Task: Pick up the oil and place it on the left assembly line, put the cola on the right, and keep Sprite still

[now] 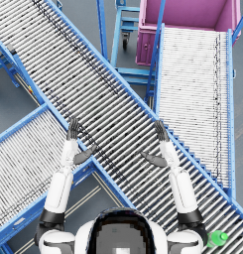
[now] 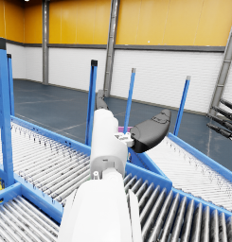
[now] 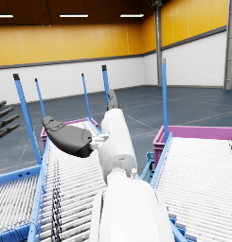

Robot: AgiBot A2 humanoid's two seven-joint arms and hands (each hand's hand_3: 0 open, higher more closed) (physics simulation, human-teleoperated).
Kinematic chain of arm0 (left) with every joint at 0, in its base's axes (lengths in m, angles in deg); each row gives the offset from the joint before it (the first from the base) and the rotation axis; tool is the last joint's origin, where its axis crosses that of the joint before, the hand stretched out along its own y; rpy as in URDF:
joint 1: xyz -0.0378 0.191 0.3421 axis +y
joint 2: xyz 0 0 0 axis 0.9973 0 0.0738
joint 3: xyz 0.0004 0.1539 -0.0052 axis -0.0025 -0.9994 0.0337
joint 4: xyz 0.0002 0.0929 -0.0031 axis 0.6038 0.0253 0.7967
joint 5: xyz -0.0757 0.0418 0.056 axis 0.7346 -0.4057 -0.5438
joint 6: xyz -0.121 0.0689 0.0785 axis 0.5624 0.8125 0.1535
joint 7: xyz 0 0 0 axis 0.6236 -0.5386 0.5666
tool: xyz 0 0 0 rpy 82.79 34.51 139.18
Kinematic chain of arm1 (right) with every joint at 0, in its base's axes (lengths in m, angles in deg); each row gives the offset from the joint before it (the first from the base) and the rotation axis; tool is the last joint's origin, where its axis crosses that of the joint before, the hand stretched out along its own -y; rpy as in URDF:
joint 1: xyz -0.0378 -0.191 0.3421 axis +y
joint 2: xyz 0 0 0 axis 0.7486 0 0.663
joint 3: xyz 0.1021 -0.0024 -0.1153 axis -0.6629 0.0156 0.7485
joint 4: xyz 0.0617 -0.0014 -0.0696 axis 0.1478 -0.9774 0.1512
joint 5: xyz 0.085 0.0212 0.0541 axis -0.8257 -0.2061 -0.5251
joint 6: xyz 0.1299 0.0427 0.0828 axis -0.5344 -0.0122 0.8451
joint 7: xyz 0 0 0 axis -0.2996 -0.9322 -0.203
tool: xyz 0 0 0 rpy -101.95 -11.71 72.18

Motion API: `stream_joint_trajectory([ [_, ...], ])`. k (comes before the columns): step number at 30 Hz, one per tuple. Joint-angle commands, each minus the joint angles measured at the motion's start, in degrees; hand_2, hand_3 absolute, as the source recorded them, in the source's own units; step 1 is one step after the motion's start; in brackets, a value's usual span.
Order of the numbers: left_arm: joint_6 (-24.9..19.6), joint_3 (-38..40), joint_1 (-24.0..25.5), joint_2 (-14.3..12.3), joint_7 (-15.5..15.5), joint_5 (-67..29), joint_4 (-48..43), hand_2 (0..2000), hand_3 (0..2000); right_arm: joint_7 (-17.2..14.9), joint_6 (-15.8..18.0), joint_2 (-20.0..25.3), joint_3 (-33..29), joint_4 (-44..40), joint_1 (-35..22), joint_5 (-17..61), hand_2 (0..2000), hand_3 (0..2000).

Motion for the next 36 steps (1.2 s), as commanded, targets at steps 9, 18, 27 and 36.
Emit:
stream_joint_trajectory([
  [9,0.00,0.00,0.00,0.00,0.00,0.00,0.00,0,0,0.00,0.00,0.00,0.00,0.00,0.00,0.00,0,0],
  [18,0.00,0.00,0.00,0.00,0.00,0.00,0.00,0,0,0.00,0.00,0.00,0.00,0.00,0.00,0.00,0,0],
  [27,0.00,0.00,0.00,0.00,0.00,0.00,0.00,0,0,0.00,0.00,0.00,0.00,0.00,0.00,0.00,0,0],
  [36,0.00,0.00,0.00,0.00,0.00,0.00,0.00,0,0,0.00,0.00,0.00,0.00,0.00,0.00,0.00,0,0],
])
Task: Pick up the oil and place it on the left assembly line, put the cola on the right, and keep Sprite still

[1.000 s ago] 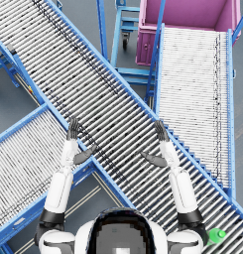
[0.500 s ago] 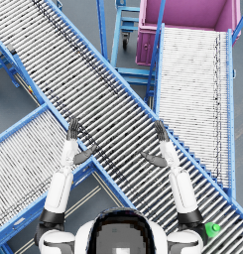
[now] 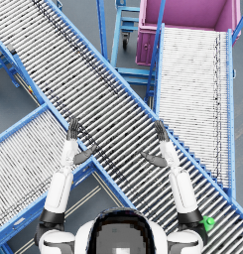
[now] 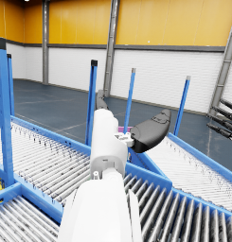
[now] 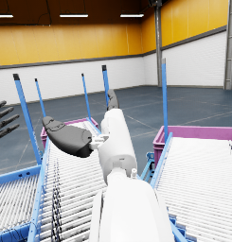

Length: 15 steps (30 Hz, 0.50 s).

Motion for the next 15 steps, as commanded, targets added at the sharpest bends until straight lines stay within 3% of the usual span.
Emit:
stream_joint_trajectory([
  [1,0.00,0.00,0.00,0.00,0.00,0.00,0.00,0,0,0.00,0.00,0.00,0.00,0.00,0.00,0.00,0,0],
  [15,0.00,0.00,0.00,0.00,0.00,0.00,0.00,0,0,0.00,0.00,0.00,0.00,0.00,0.00,0.00,0,0],
])
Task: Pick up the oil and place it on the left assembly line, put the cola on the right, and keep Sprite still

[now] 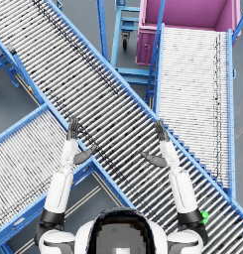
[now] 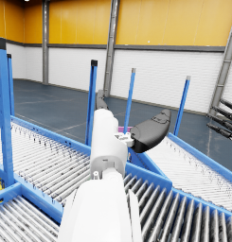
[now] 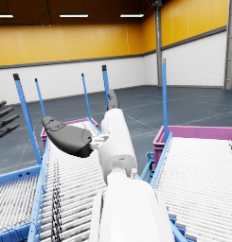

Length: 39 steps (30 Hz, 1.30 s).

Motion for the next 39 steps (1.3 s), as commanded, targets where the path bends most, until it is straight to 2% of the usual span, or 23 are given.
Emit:
stream_joint_trajectory([
  [1,0.00,0.00,0.00,0.00,0.00,0.00,0.00,0,0,0.00,0.00,0.00,0.00,0.00,0.00,0.00,0,0],
  [39,0.00,0.00,0.00,0.00,0.00,0.00,0.00,0,0,0.00,0.00,0.00,0.00,0.00,0.00,0.00,0,0],
])
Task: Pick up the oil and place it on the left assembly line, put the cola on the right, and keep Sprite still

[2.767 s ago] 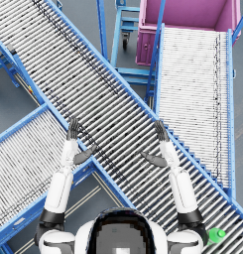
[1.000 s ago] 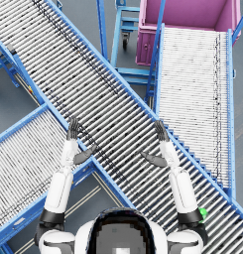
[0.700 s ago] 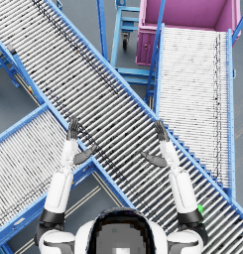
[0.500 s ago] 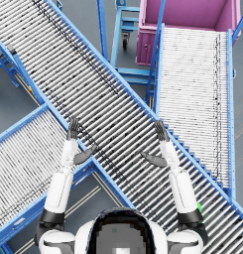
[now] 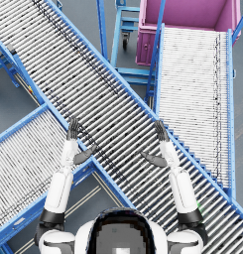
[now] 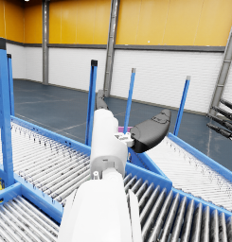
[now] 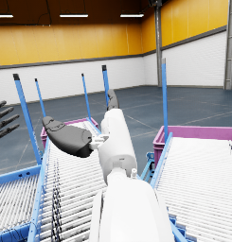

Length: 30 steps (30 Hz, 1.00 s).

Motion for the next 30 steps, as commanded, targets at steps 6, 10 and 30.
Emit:
stream_joint_trajectory([
  [6,0.00,0.00,0.00,0.00,0.00,0.00,0.00,0,0,0.00,0.00,0.00,0.00,0.00,0.00,0.00,0,0],
  [10,0.00,0.00,0.00,0.00,0.00,0.00,0.00,0,0,0.00,0.00,0.00,0.00,0.00,0.00,0.00,0,0],
  [30,-2.81,-0.86,-0.94,-0.92,-2.80,0.00,0.07,0,0,2.81,-2.78,0.88,1.61,-0.65,-0.87,0.00,0,0],
])
